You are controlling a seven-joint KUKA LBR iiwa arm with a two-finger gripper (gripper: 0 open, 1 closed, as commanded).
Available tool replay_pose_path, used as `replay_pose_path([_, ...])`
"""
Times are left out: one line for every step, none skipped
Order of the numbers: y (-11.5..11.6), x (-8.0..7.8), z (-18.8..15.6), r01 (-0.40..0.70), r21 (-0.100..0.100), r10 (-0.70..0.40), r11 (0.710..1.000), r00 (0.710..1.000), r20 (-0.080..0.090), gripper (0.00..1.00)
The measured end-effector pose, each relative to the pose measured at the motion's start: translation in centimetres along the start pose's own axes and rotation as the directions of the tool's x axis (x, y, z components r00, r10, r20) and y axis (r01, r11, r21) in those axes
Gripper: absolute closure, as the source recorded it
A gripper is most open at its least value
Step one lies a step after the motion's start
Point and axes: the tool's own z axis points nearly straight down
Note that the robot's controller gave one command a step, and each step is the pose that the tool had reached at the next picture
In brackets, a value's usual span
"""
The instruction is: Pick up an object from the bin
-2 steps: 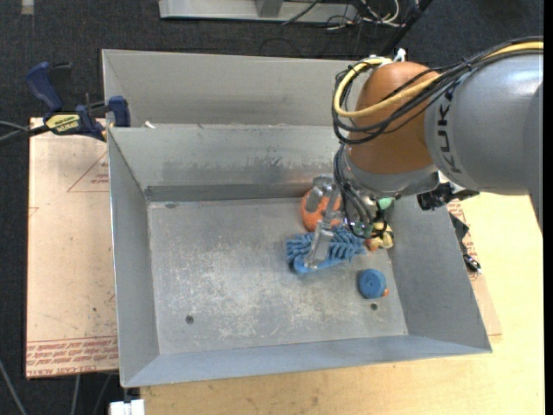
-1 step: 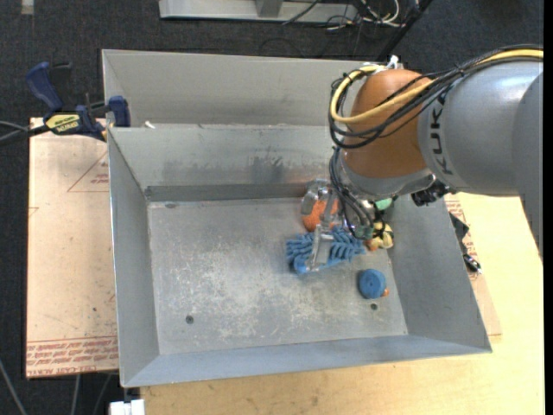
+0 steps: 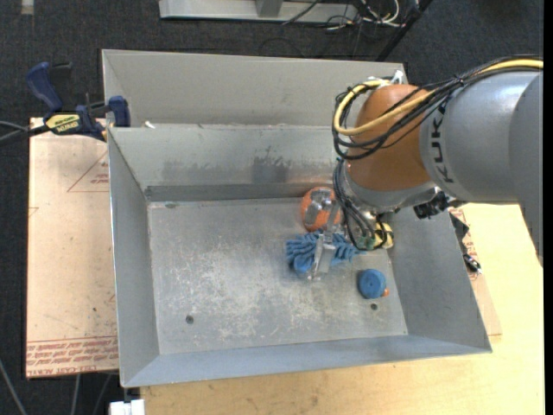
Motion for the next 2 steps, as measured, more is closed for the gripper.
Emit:
replay_pose_path([-1.43,-1.98,3.59,0.288,0.001,-0.288,0.958,0.958,0.001,1.00])
replay_pose_path([-1.43,-1.98,3.59,0.288,0.001,-0.288,0.958,0.958,0.001,1.00])
